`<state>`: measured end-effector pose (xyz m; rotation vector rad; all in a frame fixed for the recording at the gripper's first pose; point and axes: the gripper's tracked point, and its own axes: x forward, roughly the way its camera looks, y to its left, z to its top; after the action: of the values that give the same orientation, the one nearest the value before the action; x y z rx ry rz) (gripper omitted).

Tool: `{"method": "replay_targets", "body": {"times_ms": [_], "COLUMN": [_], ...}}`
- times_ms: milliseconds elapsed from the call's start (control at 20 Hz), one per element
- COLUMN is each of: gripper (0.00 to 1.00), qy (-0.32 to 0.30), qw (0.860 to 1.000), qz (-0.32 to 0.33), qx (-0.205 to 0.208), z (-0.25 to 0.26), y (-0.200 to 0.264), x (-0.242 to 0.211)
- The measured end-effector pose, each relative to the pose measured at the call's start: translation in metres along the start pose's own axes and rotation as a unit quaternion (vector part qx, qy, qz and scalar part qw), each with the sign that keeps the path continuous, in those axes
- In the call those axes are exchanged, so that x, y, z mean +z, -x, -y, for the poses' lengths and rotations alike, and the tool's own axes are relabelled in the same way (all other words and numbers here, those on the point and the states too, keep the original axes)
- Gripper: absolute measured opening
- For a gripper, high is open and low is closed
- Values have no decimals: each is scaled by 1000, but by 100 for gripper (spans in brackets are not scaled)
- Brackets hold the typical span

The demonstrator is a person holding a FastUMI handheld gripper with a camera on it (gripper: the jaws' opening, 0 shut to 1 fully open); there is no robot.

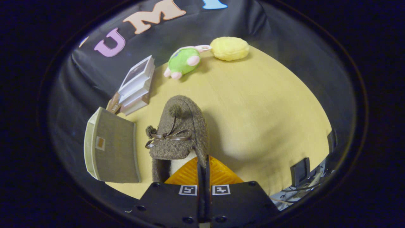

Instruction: Open the storage box then place both shoes into the box .Put the left shoe in first, then the right shoe, with the right side of both shoes facing outward in a uniform manner.

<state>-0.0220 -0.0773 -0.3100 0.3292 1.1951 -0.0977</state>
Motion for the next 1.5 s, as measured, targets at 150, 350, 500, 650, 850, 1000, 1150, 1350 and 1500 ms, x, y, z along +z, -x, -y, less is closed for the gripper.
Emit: {"method": "replay_targets", "body": {"times_ms": [150,350,500,650,850,1000,1150,1350,1500], "gripper": [4,4,4,4,4,4,4,4,4], "qy": [2,17,30,39,59,70,77,84,87], "qw": [1000,999,998,996,992,988,987,990,994], "qz": [12,27,30,37,50,58,50,30,21], "qx": [18,37,51,70,102,126,132,107,69], "z": [-39,-91,-131,-172,-230,-270,-297,-310,-302], "y": [16,32,34,42,57,70,59,28,8], "x": [9,18,19,21,19,19,8,-12,-27]}}
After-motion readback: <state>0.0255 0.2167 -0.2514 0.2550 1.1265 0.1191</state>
